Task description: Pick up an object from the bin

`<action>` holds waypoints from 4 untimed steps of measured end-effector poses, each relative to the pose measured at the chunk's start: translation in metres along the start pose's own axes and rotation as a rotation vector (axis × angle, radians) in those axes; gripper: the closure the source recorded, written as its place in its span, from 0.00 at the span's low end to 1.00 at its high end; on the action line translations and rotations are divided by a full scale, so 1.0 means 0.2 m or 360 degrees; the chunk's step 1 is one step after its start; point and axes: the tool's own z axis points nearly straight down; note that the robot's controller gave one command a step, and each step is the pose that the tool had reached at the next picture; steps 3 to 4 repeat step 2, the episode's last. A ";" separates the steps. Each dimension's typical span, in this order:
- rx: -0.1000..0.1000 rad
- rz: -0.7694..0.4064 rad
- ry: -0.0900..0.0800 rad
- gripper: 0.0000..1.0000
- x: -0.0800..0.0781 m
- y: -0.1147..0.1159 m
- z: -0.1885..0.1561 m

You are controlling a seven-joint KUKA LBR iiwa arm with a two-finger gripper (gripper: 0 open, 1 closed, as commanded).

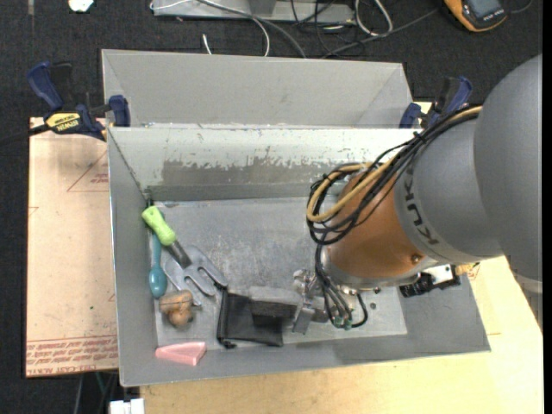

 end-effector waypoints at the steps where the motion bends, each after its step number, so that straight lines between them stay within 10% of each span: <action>1: -0.0003 0.0038 -0.0003 1.00 -0.06 -0.02 -0.16; 2: -0.0003 -0.0045 0.0000 1.00 -0.12 -0.04 -0.48; 4: -0.0003 -0.0045 0.0000 1.00 -0.12 -0.04 -0.48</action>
Offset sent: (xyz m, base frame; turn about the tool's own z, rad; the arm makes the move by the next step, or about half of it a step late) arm 0.0374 -0.0248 0.2042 -0.1103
